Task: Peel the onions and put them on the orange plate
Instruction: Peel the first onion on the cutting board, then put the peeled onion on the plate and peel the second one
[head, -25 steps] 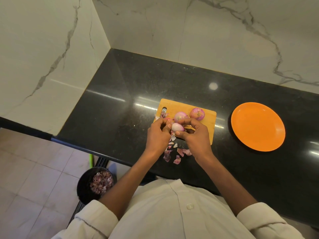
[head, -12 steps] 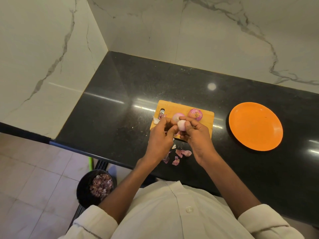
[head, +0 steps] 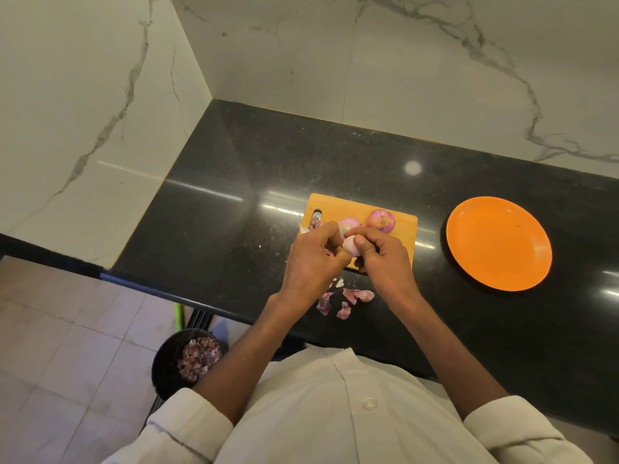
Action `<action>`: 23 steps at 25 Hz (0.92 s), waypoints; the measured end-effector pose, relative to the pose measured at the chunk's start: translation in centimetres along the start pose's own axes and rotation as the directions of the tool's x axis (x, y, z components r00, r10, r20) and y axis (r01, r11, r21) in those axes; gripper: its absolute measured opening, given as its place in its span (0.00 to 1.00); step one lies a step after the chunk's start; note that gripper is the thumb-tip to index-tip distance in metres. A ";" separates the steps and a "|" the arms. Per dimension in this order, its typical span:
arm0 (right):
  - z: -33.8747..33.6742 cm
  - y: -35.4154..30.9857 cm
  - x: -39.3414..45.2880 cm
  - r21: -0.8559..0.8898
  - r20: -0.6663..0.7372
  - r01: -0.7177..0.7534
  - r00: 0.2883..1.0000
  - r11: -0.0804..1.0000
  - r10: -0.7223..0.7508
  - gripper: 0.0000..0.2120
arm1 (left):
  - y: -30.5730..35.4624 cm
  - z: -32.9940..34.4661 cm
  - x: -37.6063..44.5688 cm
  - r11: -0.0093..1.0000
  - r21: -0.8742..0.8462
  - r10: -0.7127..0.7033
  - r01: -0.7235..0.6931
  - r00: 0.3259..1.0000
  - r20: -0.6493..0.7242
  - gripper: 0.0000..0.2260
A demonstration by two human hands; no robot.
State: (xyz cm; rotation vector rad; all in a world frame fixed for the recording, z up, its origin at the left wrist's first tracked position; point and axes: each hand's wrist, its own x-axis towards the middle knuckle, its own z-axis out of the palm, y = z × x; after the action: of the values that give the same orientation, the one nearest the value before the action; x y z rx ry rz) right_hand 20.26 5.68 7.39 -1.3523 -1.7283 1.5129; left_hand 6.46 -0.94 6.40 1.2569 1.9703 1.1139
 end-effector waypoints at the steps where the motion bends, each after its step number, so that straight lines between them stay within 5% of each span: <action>1: 0.0 -0.1 0.0 0.077 0.020 -0.026 0.999 0.997 0.025 0.12 | 0.1 0.0 0.0 0.997 -0.075 -0.034 0.033 0.999 -0.013 0.06; 5: -0.2 -0.3 -0.2 0.465 0.173 -0.228 0.971 0.856 0.165 0.13 | 0.1 -0.4 -0.2 0.840 -0.495 -0.237 0.221 0.971 0.032 0.05; 7: -0.4 -0.4 -0.3 0.527 0.156 -0.251 0.968 0.812 0.198 0.11 | 0.0 -0.7 -0.5 0.756 -0.588 -0.274 0.287 0.955 0.113 0.04; 17: -1.1 0.1 0.0 0.245 -0.025 -0.062 0.997 0.968 0.070 0.15 | -0.7 -0.7 -0.1 0.897 -0.421 -0.109 0.139 0.990 0.095 0.05; 23: -2.0 0.5 0.0 0.383 0.011 -0.124 0.991 0.915 0.130 0.17 | -0.1 0.6 0.3 0.862 -0.472 -0.167 0.185 0.983 0.081 0.03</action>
State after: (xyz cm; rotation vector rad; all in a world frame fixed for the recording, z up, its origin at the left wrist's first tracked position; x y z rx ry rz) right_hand 22.13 6.51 7.51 -1.2805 -1.2642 1.7944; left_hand 6.77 -0.44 5.95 0.8095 1.6017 1.3632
